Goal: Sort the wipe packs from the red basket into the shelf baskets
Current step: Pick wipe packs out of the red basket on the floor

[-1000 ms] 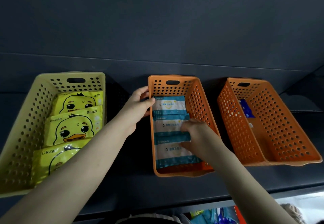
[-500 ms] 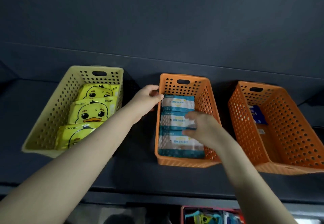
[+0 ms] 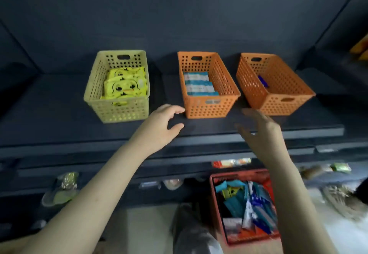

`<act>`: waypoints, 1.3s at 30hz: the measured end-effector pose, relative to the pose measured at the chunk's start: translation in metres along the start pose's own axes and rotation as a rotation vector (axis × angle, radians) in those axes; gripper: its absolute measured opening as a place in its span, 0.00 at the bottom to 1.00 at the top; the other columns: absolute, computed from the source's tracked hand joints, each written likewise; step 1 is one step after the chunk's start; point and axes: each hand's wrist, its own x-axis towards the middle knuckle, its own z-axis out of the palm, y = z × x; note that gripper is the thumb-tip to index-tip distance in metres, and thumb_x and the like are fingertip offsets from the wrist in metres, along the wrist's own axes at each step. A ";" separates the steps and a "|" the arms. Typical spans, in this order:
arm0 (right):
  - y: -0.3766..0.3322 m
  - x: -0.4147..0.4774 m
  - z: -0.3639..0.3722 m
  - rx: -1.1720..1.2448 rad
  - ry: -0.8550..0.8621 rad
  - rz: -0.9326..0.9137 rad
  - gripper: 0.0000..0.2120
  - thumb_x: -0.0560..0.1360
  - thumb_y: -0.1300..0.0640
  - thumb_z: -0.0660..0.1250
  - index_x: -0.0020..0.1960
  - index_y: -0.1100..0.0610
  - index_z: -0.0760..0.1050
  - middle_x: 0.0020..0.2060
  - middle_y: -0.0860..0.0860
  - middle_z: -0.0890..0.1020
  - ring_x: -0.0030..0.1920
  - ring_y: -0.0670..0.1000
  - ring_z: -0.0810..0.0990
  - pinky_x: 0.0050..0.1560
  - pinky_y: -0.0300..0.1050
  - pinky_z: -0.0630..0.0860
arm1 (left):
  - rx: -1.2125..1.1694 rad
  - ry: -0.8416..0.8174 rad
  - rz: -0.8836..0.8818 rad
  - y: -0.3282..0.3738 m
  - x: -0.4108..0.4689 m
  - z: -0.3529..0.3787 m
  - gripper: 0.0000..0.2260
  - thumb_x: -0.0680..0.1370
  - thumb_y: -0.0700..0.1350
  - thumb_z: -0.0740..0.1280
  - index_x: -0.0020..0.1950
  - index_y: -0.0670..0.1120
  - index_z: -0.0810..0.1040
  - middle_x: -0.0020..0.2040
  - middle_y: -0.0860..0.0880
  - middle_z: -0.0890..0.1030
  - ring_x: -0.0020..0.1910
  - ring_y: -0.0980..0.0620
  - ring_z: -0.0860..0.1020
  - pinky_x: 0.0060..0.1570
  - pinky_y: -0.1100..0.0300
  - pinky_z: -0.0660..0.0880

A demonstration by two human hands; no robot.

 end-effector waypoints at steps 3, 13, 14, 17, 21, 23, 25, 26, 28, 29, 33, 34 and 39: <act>0.012 -0.091 0.004 0.011 -0.081 0.166 0.22 0.74 0.58 0.73 0.66 0.58 0.75 0.60 0.54 0.80 0.60 0.57 0.78 0.59 0.45 0.71 | -0.033 -0.045 -0.053 -0.004 -0.073 0.024 0.17 0.78 0.47 0.67 0.66 0.54 0.73 0.62 0.59 0.74 0.58 0.62 0.73 0.56 0.63 0.71; 0.082 -0.286 -0.003 0.023 -0.089 0.533 0.20 0.70 0.64 0.75 0.61 0.62 0.78 0.55 0.60 0.83 0.54 0.61 0.81 0.51 0.44 0.71 | -0.223 -0.267 -0.321 -0.002 -0.216 0.140 0.15 0.78 0.46 0.69 0.64 0.55 0.74 0.61 0.58 0.77 0.58 0.60 0.75 0.53 0.68 0.70; 0.092 -0.293 -0.006 0.029 -0.101 0.559 0.20 0.70 0.64 0.75 0.62 0.62 0.77 0.55 0.60 0.83 0.55 0.61 0.81 0.51 0.43 0.70 | -0.243 -0.288 -0.345 0.002 -0.219 0.152 0.15 0.78 0.46 0.68 0.64 0.56 0.74 0.61 0.58 0.77 0.58 0.59 0.75 0.53 0.67 0.70; 0.128 -0.300 -0.017 0.066 -0.140 0.642 0.21 0.72 0.63 0.73 0.64 0.60 0.75 0.58 0.57 0.82 0.59 0.59 0.79 0.53 0.43 0.69 | -0.256 -0.357 -0.401 0.019 -0.222 0.186 0.15 0.78 0.47 0.68 0.64 0.55 0.74 0.61 0.57 0.76 0.59 0.57 0.75 0.53 0.64 0.71; 0.190 -0.282 -0.025 0.107 -0.167 0.695 0.19 0.72 0.62 0.74 0.63 0.60 0.76 0.57 0.55 0.82 0.58 0.58 0.80 0.52 0.43 0.71 | -0.268 -0.389 -0.481 0.044 -0.201 0.239 0.17 0.79 0.46 0.67 0.67 0.50 0.73 0.61 0.54 0.76 0.59 0.54 0.76 0.54 0.62 0.70; 0.231 -0.264 -0.026 0.131 -0.207 0.712 0.19 0.73 0.60 0.74 0.62 0.60 0.76 0.56 0.56 0.83 0.56 0.58 0.80 0.51 0.44 0.73 | -0.296 -0.367 -0.553 0.057 -0.185 0.272 0.17 0.79 0.46 0.67 0.67 0.48 0.73 0.61 0.51 0.77 0.59 0.52 0.76 0.55 0.61 0.71; 0.276 -0.243 -0.022 0.163 -0.259 0.745 0.18 0.73 0.60 0.73 0.61 0.60 0.76 0.56 0.57 0.82 0.55 0.58 0.81 0.51 0.47 0.75 | -0.343 -0.340 -0.659 0.068 -0.168 0.309 0.17 0.79 0.44 0.67 0.67 0.45 0.73 0.62 0.47 0.78 0.60 0.49 0.77 0.56 0.61 0.71; 0.300 -0.231 -0.018 0.177 -0.284 0.760 0.18 0.74 0.59 0.73 0.62 0.60 0.76 0.56 0.58 0.82 0.55 0.58 0.81 0.52 0.48 0.76 | -0.369 -0.333 -0.710 0.070 -0.158 0.330 0.17 0.79 0.43 0.67 0.67 0.43 0.73 0.63 0.45 0.78 0.60 0.48 0.77 0.56 0.61 0.72; 0.346 -0.206 0.000 0.181 -0.346 0.767 0.18 0.74 0.58 0.72 0.63 0.60 0.75 0.58 0.58 0.81 0.56 0.59 0.81 0.54 0.51 0.77 | -0.415 -0.313 -0.799 0.067 -0.138 0.372 0.18 0.79 0.42 0.67 0.68 0.41 0.73 0.65 0.42 0.77 0.61 0.46 0.77 0.60 0.57 0.73; 0.368 -0.195 0.013 0.186 -0.381 0.772 0.19 0.75 0.57 0.71 0.64 0.59 0.75 0.59 0.57 0.80 0.56 0.59 0.80 0.54 0.52 0.77 | -0.426 -0.301 -0.835 0.062 -0.129 0.393 0.18 0.79 0.42 0.67 0.69 0.41 0.72 0.65 0.41 0.77 0.62 0.45 0.77 0.62 0.55 0.73; 0.451 -0.159 0.078 0.150 -0.475 0.773 0.19 0.77 0.50 0.69 0.64 0.56 0.75 0.59 0.57 0.81 0.55 0.59 0.81 0.55 0.55 0.78 | -0.418 -0.243 -0.942 0.027 -0.095 0.479 0.21 0.78 0.44 0.68 0.69 0.40 0.72 0.65 0.41 0.77 0.60 0.47 0.77 0.54 0.62 0.71; 0.469 -0.152 0.098 0.128 -0.490 0.756 0.19 0.77 0.47 0.67 0.64 0.55 0.75 0.58 0.57 0.81 0.54 0.59 0.81 0.53 0.53 0.78 | -0.434 -0.232 -0.974 0.013 -0.088 0.501 0.21 0.78 0.45 0.68 0.70 0.40 0.71 0.66 0.41 0.76 0.60 0.48 0.77 0.55 0.61 0.71; 0.543 -0.133 0.196 0.154 -0.563 0.627 0.14 0.80 0.47 0.61 0.64 0.46 0.75 0.56 0.53 0.82 0.43 0.49 0.80 0.41 0.43 0.75 | -0.479 -0.164 -1.163 -0.051 -0.059 0.593 0.24 0.79 0.48 0.68 0.71 0.41 0.69 0.69 0.41 0.73 0.66 0.45 0.73 0.62 0.54 0.71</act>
